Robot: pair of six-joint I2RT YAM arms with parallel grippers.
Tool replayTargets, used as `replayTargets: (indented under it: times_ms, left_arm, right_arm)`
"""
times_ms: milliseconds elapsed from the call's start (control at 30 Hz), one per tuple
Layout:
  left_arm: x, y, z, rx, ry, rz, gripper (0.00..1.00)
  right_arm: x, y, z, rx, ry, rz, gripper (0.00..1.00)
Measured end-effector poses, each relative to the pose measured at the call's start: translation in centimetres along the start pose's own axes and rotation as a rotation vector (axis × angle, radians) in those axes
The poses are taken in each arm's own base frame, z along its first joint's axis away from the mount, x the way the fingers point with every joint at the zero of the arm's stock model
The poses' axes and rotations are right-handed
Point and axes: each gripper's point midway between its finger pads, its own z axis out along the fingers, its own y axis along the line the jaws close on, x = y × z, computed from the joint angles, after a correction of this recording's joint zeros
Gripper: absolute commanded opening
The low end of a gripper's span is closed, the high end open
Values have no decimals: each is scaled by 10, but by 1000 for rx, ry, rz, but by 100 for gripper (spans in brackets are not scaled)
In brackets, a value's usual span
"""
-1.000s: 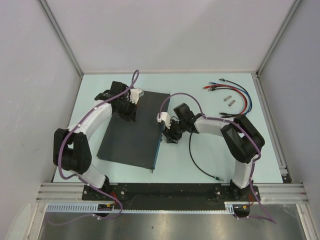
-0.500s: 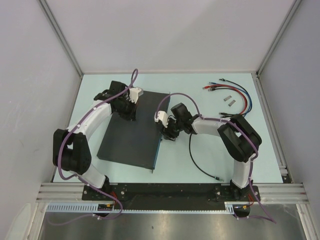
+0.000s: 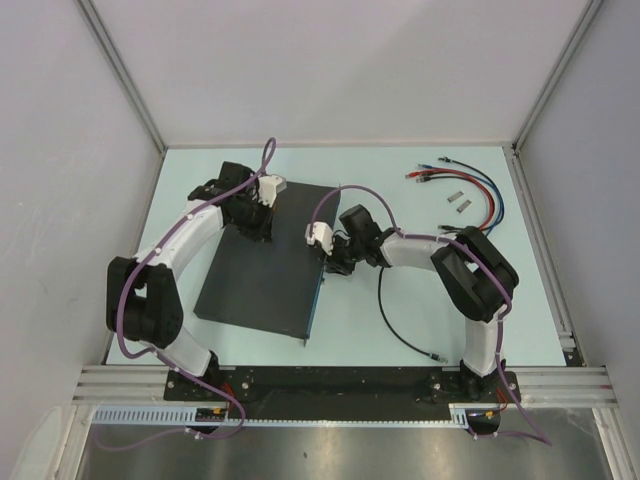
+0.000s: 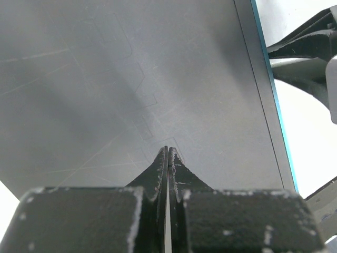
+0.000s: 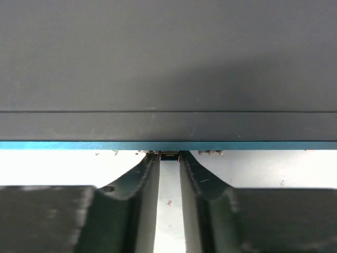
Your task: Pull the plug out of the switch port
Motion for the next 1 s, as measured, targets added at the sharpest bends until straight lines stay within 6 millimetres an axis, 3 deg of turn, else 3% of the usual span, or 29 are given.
replayTargets:
  times_ms: [133, 233, 633, 767, 867, 1000]
  left_arm:
    - [0, 0, 0, 0, -1, -1, 0]
    - [0, 0, 0, 0, -1, 0, 0]
    - [1, -1, 3, 21, 4, -9, 0]
    - [1, -2, 7, 38, 7, -12, 0]
    - [4, -3, 12, 55, 21, -19, 0]
    - [6, -8, 17, 91, 32, -34, 0]
  right_arm:
    - [1, -3, -1, 1, 3, -13, 5]
    - [2, -5, -3, 2, 2, 11, 1]
    - [18, -2, -24, 2, 110, -5, 0]
    - [44, -3, -58, -4, 203, 58, 0]
    - [60, -17, -92, 35, 222, 193, 0]
    - [58, -48, -141, 159, 122, 452, 0]
